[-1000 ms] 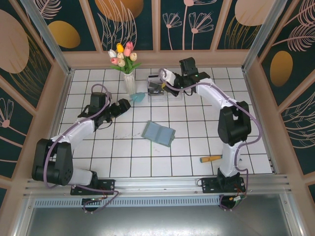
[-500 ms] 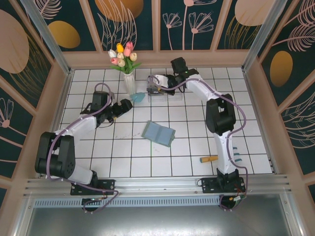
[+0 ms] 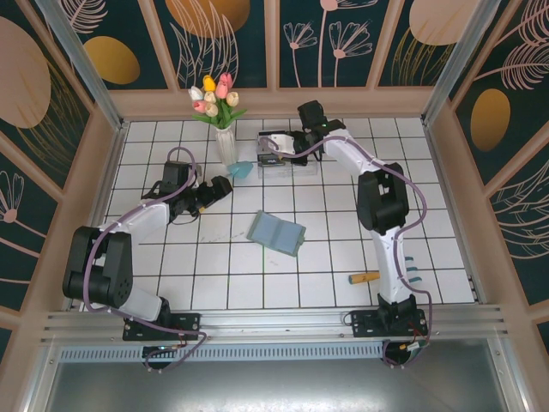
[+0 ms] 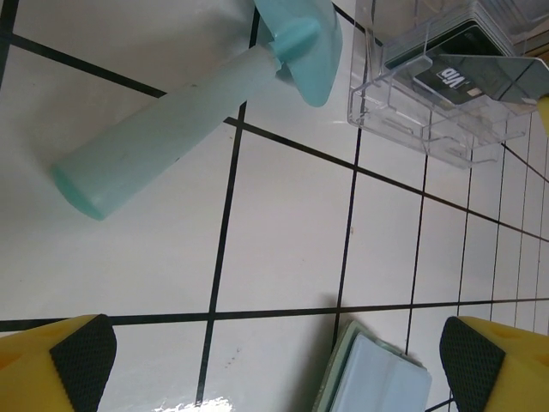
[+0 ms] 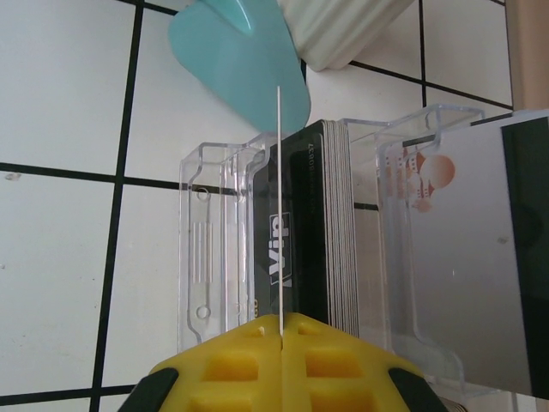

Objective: Take the credit cards out of the card holder

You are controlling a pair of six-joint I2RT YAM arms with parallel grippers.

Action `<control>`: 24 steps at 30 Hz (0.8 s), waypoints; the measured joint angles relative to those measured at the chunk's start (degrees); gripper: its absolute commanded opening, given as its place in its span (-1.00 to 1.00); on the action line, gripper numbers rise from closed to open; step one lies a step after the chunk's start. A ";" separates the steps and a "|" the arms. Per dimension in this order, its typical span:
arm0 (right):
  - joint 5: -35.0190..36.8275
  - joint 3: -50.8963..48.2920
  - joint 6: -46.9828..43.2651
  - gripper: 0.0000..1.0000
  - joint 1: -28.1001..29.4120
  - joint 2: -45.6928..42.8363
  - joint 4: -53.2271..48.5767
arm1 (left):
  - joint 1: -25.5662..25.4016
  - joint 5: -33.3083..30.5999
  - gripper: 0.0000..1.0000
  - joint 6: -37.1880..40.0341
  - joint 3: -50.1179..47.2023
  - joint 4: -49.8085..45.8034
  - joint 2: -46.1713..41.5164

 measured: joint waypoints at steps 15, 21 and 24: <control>0.24 1.92 -0.59 -0.87 -0.04 2.23 -0.37 | 0.00 2.99 0.97 0.00 -0.98 0.20 0.31; -0.04 2.82 0.55 -0.79 -0.04 2.69 -0.85 | 0.00 3.98 0.97 0.00 -1.14 0.46 0.31; -0.20 3.23 1.40 -0.76 -0.02 2.91 -0.81 | 0.00 4.11 0.97 0.00 -1.14 0.46 0.31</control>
